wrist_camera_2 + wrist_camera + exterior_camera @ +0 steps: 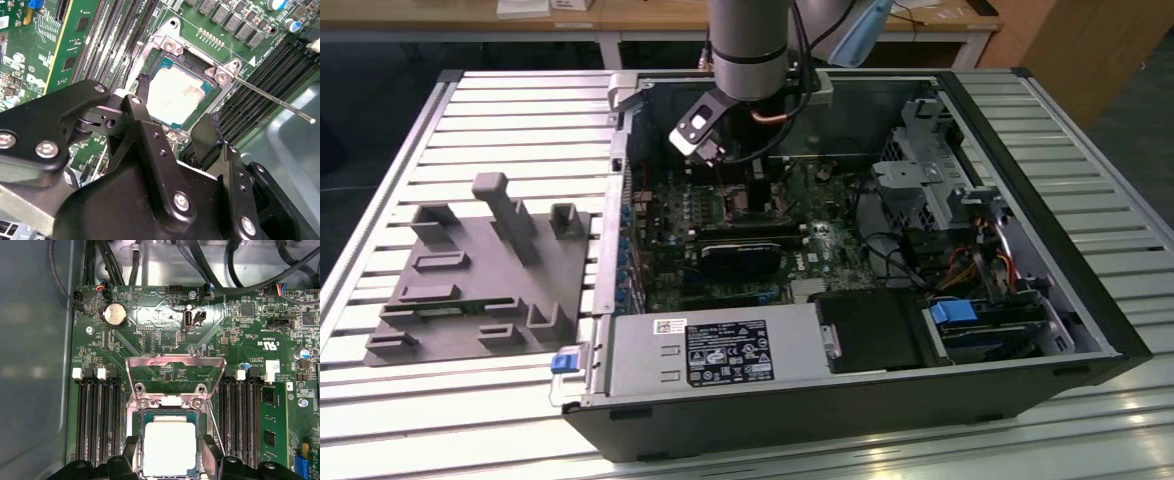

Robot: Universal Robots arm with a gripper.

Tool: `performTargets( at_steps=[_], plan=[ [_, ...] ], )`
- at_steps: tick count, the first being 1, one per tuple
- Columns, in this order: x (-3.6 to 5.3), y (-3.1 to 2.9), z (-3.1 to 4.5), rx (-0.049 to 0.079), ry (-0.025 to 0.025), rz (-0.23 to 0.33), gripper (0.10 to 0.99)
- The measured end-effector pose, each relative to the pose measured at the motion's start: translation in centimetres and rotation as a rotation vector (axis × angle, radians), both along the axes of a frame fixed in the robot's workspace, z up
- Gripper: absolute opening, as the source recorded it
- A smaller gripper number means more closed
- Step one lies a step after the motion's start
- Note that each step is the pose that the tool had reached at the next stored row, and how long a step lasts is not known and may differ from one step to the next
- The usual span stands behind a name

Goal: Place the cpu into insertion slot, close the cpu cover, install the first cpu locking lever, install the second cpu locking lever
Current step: 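Place the cpu into insertion slot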

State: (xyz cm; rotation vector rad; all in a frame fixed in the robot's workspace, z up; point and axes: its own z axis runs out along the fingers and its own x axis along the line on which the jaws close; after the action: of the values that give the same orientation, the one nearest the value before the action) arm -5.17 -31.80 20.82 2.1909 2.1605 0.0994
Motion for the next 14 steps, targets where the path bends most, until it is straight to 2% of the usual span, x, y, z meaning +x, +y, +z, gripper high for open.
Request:
performTargets(
  at_steps=[2, 4, 5, 6, 7, 10, 11, 13, 14],
  plan=[
    [0.0, 0.0, 0.01, 0.0, 0.0, 0.0, 0.596],
    [0.0, 0.0, 0.03, 0.0, 0.0, 0.0, 0.475],
    [0.0, 0.0, 0.04, 0.0, 0.0001, 0.0, 0.475],
    [0.0, 0.0, 0.04, 0.0, 0.0, 0.0, 0.416],
    [0.0, 0.0, 0.04, 0.0, 0.0, 0.0, 0.416],
    [0.0, 0.0, 0.07, 0.0, 0.0, 0.0, 0.243],
    [0.0, 0.0, 0.07, 0.0, 0.0001, 0.0, 0.243],
    [0.0, 0.0, 0.08, 0.0, 0.0, 0.0, 0.122],
    [0.0, 0.0, 0.09, 0.0, 0.0001, 0.0, 0.122]
  ],
)
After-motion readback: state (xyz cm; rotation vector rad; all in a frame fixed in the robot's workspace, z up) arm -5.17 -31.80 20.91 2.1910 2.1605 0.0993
